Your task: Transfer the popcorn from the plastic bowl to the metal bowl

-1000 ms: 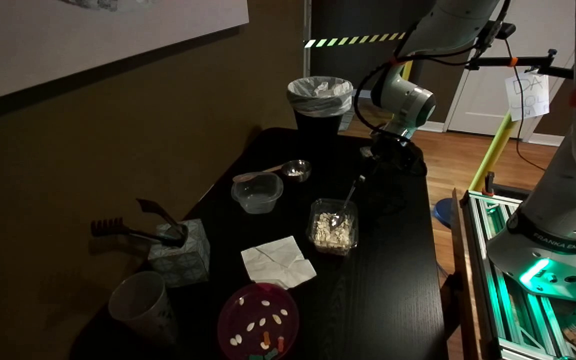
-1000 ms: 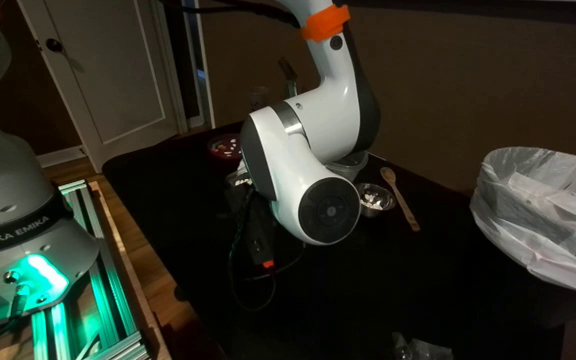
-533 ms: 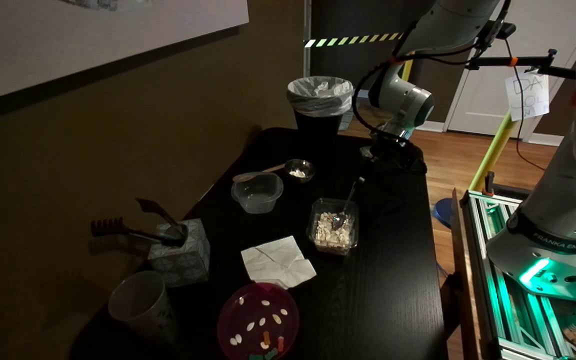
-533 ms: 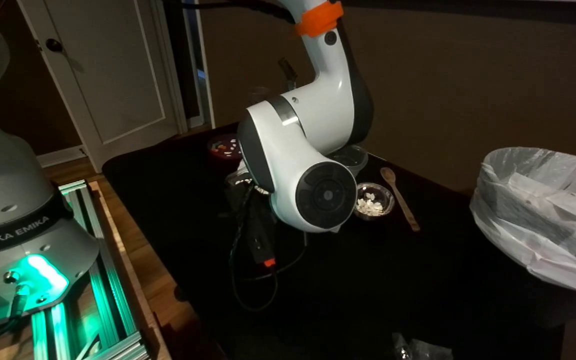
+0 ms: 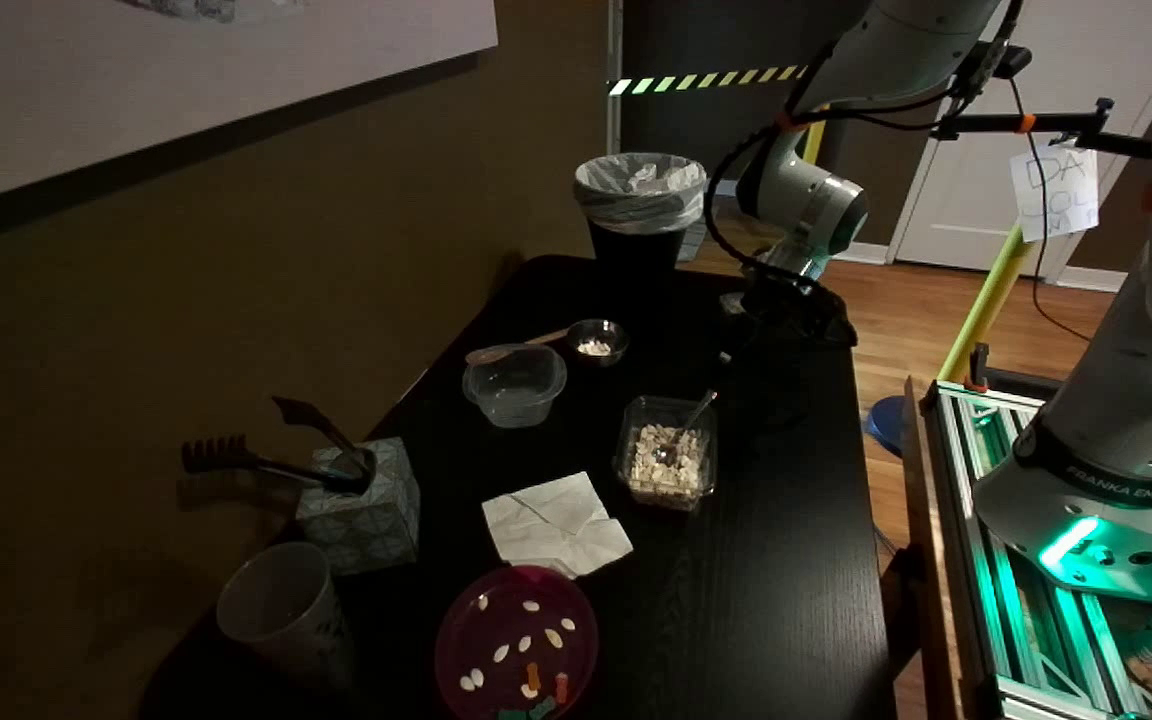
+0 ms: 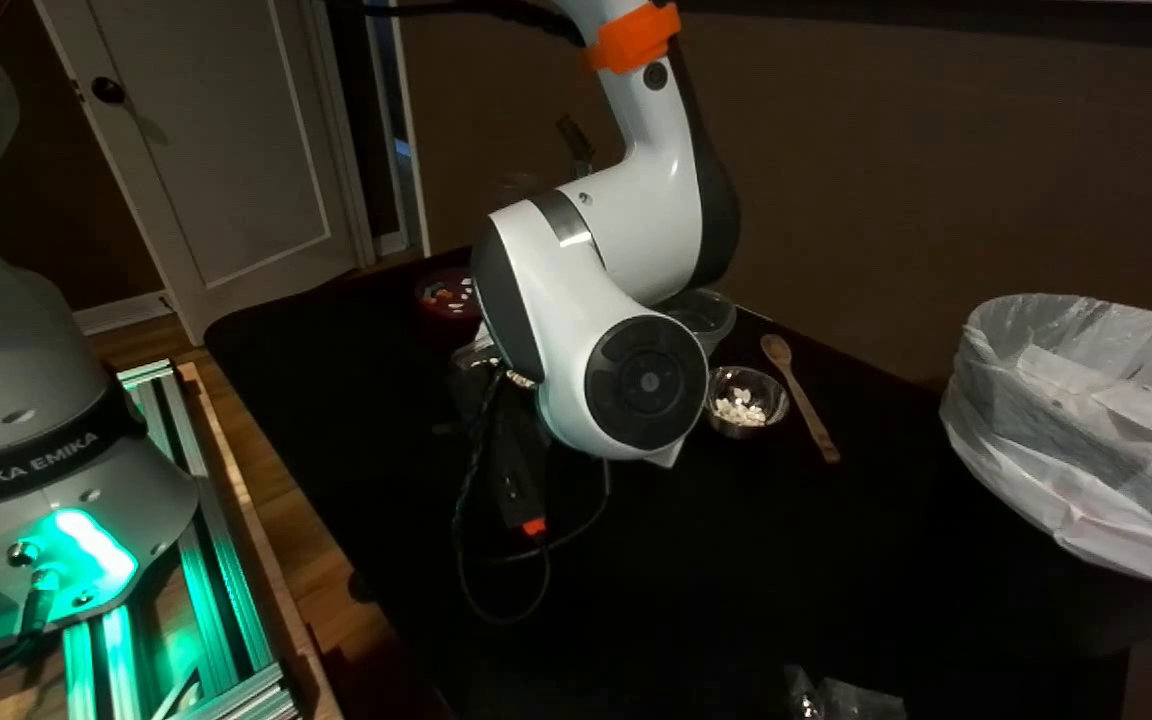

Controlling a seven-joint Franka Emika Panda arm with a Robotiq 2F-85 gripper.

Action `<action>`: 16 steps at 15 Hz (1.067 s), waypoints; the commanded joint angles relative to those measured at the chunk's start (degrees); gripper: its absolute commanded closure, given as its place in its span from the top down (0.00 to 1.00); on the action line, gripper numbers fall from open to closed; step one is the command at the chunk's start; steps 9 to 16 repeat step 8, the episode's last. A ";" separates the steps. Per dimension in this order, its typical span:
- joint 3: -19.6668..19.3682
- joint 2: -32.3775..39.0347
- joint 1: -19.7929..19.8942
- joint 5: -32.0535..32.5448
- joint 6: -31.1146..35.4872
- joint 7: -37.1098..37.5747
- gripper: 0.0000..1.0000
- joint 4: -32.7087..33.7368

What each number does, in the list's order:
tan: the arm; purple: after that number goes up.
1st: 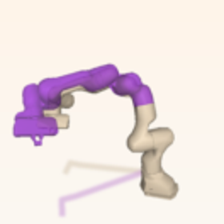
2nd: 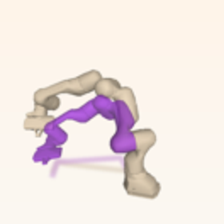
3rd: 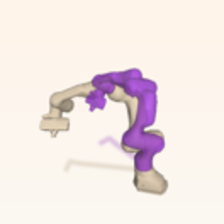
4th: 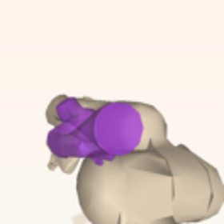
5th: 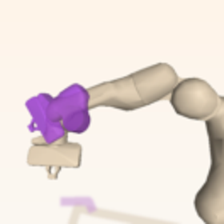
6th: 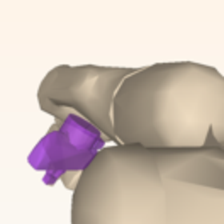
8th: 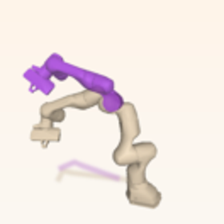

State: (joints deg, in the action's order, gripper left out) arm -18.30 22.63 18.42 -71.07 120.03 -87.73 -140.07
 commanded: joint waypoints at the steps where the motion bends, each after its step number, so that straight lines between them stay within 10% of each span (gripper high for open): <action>1: 0.30 -1.70 0.01 -0.67 1.55 1.59 0.88 -1.42; 16: 0.27 -0.87 0.71 -1.47 -1.02 3.34 1.00 0.12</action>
